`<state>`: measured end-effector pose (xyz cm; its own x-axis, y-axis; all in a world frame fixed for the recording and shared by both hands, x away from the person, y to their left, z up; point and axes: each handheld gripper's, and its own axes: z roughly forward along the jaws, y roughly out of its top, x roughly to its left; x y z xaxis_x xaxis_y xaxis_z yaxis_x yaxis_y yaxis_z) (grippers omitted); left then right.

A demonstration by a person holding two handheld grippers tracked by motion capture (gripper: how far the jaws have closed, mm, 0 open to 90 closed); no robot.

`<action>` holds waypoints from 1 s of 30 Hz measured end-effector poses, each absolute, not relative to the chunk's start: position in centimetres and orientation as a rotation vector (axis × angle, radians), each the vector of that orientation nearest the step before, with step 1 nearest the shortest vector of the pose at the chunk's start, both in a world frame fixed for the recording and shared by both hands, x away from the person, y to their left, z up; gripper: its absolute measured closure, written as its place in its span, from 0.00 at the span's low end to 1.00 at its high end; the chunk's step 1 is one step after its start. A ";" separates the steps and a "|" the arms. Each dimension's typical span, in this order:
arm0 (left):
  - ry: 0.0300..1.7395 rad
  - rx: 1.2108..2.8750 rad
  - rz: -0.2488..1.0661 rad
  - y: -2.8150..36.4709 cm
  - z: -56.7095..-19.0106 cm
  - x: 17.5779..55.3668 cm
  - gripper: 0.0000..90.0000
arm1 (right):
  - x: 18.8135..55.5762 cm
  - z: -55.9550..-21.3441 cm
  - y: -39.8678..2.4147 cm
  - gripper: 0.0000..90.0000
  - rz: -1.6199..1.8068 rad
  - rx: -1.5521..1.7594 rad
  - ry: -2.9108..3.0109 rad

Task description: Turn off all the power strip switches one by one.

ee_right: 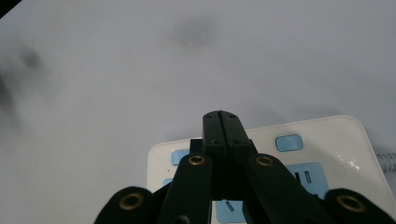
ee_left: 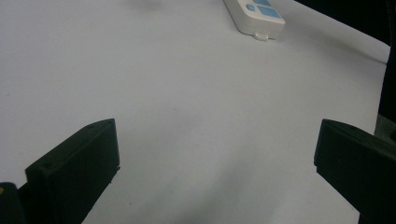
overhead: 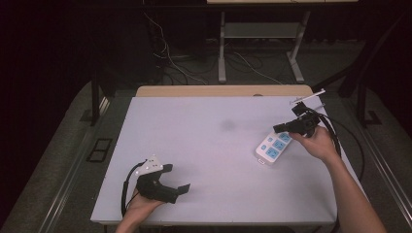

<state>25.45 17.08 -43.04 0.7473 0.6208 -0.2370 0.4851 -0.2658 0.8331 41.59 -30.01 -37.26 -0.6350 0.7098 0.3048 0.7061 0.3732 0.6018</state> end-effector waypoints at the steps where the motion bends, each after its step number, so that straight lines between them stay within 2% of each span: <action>1: 0.845 1.921 0.166 17.1 -43.0 25.5 0.00 | 41.7 -37.3 -30.1 1.00 1.133 1.341 2.600; 30: 0.843 1.919 0.167 17.2 -43.0 25.5 0.00 | 43.5 -40.2 -30.0 1.00 1.074 1.373 2.654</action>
